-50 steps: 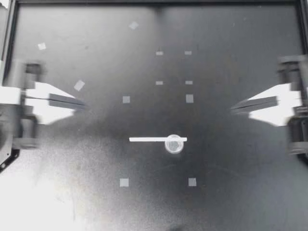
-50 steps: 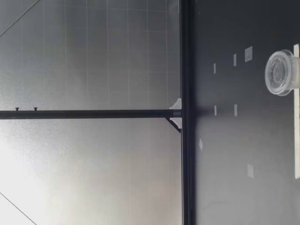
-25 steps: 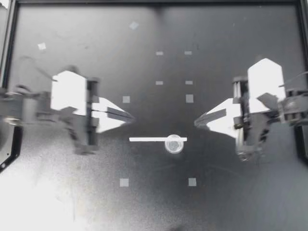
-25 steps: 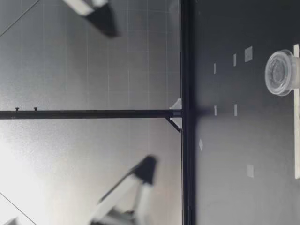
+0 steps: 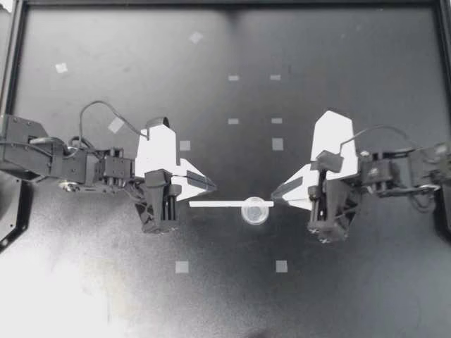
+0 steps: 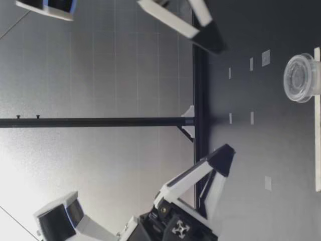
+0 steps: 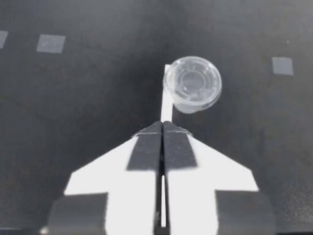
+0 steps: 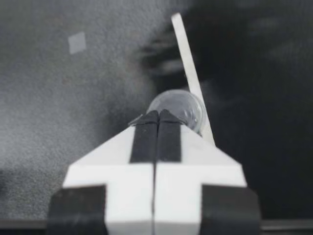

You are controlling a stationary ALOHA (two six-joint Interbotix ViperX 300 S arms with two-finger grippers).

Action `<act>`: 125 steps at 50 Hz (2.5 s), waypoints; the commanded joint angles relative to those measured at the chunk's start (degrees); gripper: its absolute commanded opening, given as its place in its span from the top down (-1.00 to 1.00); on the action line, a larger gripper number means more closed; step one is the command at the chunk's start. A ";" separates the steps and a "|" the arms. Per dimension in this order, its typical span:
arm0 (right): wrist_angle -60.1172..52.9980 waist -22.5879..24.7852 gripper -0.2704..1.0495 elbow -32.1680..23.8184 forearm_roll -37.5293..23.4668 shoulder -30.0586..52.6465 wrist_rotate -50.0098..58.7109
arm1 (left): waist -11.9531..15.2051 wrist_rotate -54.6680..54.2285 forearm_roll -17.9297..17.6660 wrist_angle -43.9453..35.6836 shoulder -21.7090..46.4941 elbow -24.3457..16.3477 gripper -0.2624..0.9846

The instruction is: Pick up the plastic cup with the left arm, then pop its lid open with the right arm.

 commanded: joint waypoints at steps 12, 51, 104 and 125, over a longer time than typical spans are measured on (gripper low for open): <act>-0.88 0.00 0.73 -2.72 0.00 3.69 0.53 | 0.18 -1.14 -0.09 -1.49 2.29 -2.02 -0.36; -0.79 0.35 0.73 -5.98 -0.09 11.51 3.78 | -3.08 -1.93 0.09 -7.91 14.68 -6.77 -0.37; 0.26 1.14 0.73 -4.48 -0.09 12.39 7.21 | -2.99 0.00 0.18 -6.68 19.42 -12.04 -0.37; 0.35 1.14 0.73 -4.39 -0.09 12.30 7.21 | -3.08 0.00 0.79 -3.34 19.60 -13.36 -0.28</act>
